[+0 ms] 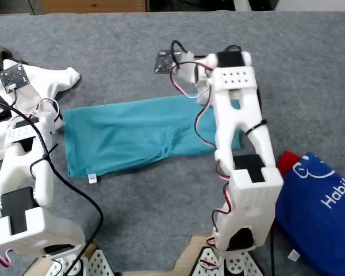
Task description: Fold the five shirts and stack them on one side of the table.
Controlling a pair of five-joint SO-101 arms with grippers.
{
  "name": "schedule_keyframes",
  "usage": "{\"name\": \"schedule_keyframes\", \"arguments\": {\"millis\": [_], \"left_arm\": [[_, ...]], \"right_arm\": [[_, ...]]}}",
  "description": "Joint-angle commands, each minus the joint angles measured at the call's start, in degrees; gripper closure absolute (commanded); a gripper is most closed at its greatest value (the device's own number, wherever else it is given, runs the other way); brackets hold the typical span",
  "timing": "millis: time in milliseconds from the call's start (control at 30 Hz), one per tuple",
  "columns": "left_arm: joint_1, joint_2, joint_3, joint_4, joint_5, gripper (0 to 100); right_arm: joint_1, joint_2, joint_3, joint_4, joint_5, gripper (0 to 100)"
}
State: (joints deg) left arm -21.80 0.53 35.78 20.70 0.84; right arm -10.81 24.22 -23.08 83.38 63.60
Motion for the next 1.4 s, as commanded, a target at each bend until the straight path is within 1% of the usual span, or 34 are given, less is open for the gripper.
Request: {"name": "schedule_keyframes", "arguments": {"millis": [0, 67, 133, 200, 300, 400, 467, 533, 633, 933, 1033, 1100, 1167, 1267, 1367], "left_arm": [[0.6, -0.3, -2.3, -1.0, 0.0, 98], [0.6, -0.3, -2.4, -1.0, 0.0, 98], [0.6, -0.3, -2.4, -1.0, 0.0, 98], [0.6, -0.3, -2.4, -1.0, 0.0, 98], [0.6, -0.3, -2.4, -1.0, 0.0, 98], [0.5, -0.3, -2.4, -1.0, 0.0, 98], [0.5, -0.3, -2.4, -1.0, 0.0, 98], [0.5, -0.3, -2.4, -1.0, 0.0, 98], [0.5, -0.3, -2.4, -1.0, 0.0, 98], [0.5, -0.3, -2.4, -1.0, 0.0, 98], [0.5, -0.3, -2.4, -1.0, 0.0, 98], [0.5, -0.3, -2.4, -1.0, 0.0, 98], [0.5, -0.3, -2.4, -1.0, 0.0, 98], [0.4, -0.3, -2.4, -1.0, 0.0, 98], [0.4, -0.4, -2.2, -0.9, 0.1, 98]], "right_arm": [[-3.6, -0.2, -3.1, 8.4, -0.7, 99.3], [-5.7, -0.2, -1.7, 11.3, -0.8, 99.3], [-7.5, -0.1, 0.8, 11.2, -1.6, 99.3], [-8.3, 0.2, 4.2, 7.2, -1.9, 99.3], [-8.6, 1.8, 10.6, -4.8, -1.9, 99.3], [-9.9, 5.5, 13.4, -13.5, -2.6, 99.3], [-10.8, 9.5, 12.2, -15.9, -4.3, 99.3], [-11.0, 13.1, 8.4, -16.2, -6.7, 99.3], [-10.9, 16.0, 1.0, -12.6, -9.8, 99.3], [-10.4, 16.6, -17.4, 8.7, -9.9, 99.3], [-8.5, 16.6, -26.2, 15.0, -10.0, 99.3], [-6.2, 16.6, -33.5, 17.3, -10.6, 99.3], [-3.4, 16.6, -41.5, 18.6, -13.3, 99.3], [1.8, 16.6, -51.3, 18.9, -19.3, 99.3], [7.6, 16.6, -54.4, 19.0, -27.3, 99.3]]}}
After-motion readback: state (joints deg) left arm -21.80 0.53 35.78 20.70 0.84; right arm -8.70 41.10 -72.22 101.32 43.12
